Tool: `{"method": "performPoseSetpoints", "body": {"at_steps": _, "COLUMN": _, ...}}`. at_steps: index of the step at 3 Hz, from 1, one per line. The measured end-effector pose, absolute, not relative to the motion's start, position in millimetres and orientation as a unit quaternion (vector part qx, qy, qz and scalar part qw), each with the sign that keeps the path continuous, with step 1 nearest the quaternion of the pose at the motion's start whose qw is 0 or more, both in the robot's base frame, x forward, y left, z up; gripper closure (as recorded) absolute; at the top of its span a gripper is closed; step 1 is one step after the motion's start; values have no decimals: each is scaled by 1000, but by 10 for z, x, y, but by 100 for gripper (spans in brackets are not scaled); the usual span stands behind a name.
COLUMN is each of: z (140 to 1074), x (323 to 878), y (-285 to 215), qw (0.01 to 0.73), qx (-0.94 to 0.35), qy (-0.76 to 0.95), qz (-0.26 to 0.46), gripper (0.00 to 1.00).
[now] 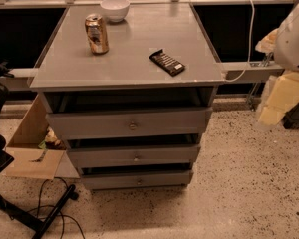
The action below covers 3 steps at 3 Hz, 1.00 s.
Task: Open top drawer
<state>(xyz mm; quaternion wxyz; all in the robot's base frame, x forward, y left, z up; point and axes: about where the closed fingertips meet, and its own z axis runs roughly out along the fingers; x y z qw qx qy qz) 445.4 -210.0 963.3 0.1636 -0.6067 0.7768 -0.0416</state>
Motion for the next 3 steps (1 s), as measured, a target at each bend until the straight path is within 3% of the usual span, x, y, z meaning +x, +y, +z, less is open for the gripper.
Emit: {"method": "performPoseSetpoints", "body": {"at_steps": 3, "z": 8506, "x": 4804, "y": -1575, "qw": 150, "qx": -656, "qy": 738, "qz": -51, "gripper": 0}}
